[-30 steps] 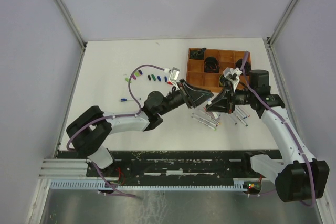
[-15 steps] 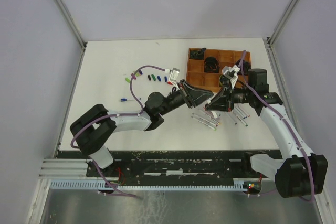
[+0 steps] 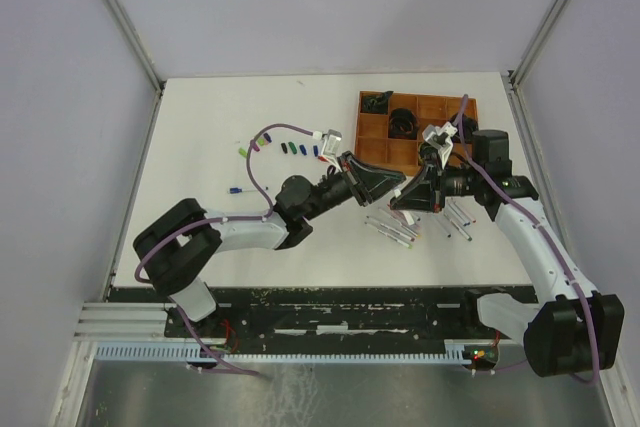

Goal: Open the pen caps
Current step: Open the pen cap from the pen, then place the pen cap at the center of the board.

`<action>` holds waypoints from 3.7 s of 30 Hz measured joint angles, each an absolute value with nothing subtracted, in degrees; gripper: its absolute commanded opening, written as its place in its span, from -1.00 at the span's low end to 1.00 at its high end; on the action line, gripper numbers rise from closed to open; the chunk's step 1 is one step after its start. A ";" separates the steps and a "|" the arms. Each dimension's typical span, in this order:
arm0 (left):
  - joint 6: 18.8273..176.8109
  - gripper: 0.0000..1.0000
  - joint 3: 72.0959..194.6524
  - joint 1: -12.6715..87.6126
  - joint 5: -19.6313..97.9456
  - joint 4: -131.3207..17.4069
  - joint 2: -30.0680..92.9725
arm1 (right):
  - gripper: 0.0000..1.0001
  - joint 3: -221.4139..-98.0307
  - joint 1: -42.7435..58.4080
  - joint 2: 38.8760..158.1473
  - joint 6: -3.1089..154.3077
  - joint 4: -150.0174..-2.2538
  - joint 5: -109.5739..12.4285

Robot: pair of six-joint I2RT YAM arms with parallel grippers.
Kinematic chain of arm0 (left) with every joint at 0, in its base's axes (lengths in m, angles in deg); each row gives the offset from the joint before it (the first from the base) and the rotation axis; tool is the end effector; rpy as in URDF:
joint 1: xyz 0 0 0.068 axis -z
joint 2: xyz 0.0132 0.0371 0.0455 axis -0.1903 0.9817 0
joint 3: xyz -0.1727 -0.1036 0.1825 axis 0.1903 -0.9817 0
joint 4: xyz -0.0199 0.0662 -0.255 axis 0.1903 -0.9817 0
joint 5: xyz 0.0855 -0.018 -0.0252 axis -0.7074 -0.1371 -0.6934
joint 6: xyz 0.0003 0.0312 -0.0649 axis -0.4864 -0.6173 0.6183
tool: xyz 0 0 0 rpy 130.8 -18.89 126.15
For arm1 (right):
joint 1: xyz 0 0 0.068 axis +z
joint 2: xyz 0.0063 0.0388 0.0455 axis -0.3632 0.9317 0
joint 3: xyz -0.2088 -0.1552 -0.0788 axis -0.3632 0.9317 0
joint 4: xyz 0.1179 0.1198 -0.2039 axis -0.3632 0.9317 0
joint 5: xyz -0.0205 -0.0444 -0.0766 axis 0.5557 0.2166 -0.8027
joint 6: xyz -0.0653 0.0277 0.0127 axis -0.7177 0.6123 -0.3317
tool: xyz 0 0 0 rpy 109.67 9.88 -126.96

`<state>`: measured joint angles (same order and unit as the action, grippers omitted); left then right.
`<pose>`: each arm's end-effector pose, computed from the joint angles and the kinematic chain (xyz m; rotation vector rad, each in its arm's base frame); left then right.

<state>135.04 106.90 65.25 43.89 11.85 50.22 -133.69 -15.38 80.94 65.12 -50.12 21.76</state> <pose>0.2053 -0.3086 0.2802 0.2957 1.3449 -1.6846 0.2163 0.0810 0.2914 -0.8470 1.7963 1.5230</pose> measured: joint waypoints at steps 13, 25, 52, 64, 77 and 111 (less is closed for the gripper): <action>127.21 -0.94 107.38 63.24 40.98 9.69 47.24 | -0.97 -135.18 -14.42 82.75 65.65 -56.59 21.30; 132.22 -0.94 113.37 47.33 26.40 16.71 43.16 | -0.97 -135.07 -15.27 82.93 66.37 -52.90 21.83; 139.60 -0.94 150.76 39.94 28.11 -72.40 69.93 | -0.96 -137.74 -17.98 77.18 59.24 -42.93 -4.03; 138.01 -0.92 165.74 42.76 25.62 -88.23 84.01 | -0.97 -137.74 -18.01 77.72 59.24 -42.80 -3.99; 137.96 -0.61 177.12 43.35 24.00 -95.09 92.64 | -0.97 -137.74 -18.05 78.18 59.24 -42.80 -3.94; 134.77 -0.25 184.45 43.40 23.43 -100.18 88.16 | -0.97 -138.74 -20.06 78.53 54.35 -39.78 -7.83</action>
